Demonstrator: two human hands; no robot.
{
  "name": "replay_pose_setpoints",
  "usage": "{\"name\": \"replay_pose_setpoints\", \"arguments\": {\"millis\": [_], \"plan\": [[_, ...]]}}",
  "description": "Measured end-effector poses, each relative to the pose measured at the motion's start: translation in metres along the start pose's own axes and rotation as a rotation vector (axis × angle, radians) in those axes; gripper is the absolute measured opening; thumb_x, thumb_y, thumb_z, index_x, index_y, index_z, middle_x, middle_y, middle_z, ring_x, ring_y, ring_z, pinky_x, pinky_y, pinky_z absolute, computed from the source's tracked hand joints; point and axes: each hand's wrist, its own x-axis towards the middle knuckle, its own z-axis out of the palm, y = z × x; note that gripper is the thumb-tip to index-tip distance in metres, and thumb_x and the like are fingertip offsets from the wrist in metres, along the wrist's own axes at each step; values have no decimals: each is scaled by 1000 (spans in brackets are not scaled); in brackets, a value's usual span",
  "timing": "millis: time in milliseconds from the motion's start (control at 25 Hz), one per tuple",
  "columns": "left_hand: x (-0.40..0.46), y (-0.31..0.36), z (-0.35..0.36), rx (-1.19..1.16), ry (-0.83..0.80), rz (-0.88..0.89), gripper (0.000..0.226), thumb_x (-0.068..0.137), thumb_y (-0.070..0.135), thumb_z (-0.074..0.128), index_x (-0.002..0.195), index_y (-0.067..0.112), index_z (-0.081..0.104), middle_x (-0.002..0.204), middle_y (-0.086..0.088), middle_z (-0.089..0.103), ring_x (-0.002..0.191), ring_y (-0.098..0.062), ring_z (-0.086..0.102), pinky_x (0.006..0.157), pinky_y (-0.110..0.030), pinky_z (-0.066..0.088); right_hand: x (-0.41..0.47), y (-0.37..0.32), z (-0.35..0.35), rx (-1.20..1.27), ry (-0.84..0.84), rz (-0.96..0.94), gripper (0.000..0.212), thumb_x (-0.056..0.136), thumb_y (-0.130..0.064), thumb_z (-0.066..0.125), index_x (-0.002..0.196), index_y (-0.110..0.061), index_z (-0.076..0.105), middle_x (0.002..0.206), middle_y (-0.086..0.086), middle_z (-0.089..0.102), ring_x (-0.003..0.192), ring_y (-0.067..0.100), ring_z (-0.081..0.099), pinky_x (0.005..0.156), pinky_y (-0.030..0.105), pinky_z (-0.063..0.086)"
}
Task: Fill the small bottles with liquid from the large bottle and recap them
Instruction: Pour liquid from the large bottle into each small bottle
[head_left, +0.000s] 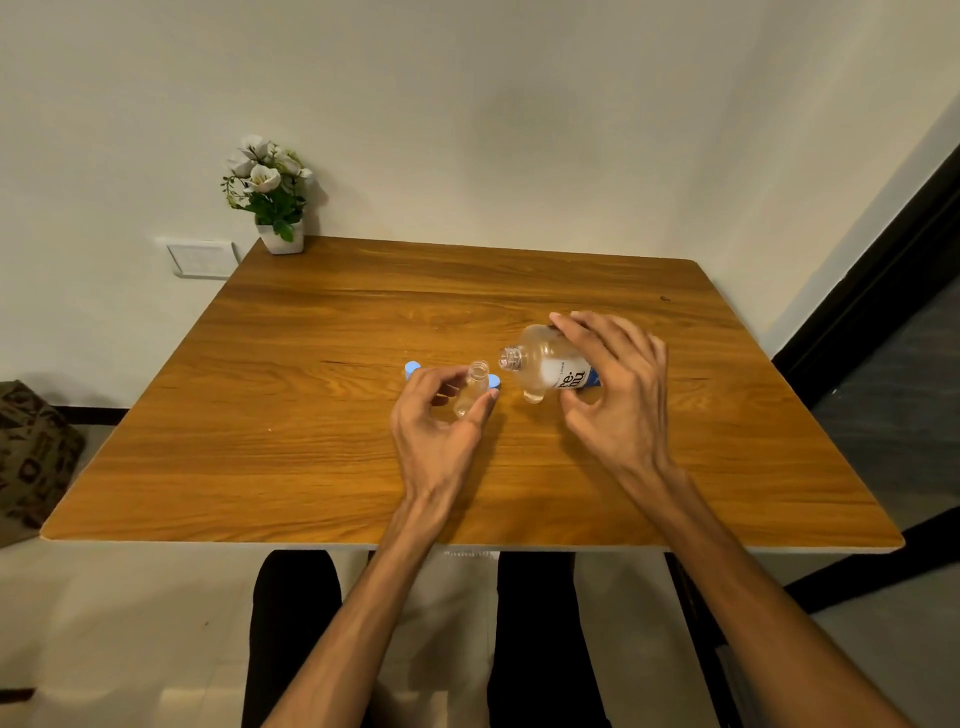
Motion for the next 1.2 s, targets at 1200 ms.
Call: {"name": "replay_pose_setpoints", "arguments": {"millis": [1200], "plan": [[-8,0,13,-128,3,16,38,71,34,94,103,24,77,90,8,68,76,-3,58,71,-12,47,39,4,-24,-179,-12,-254,75,71,-2,80,143,-17,64,143,11,64,136,35,54,109,52,37]]}}
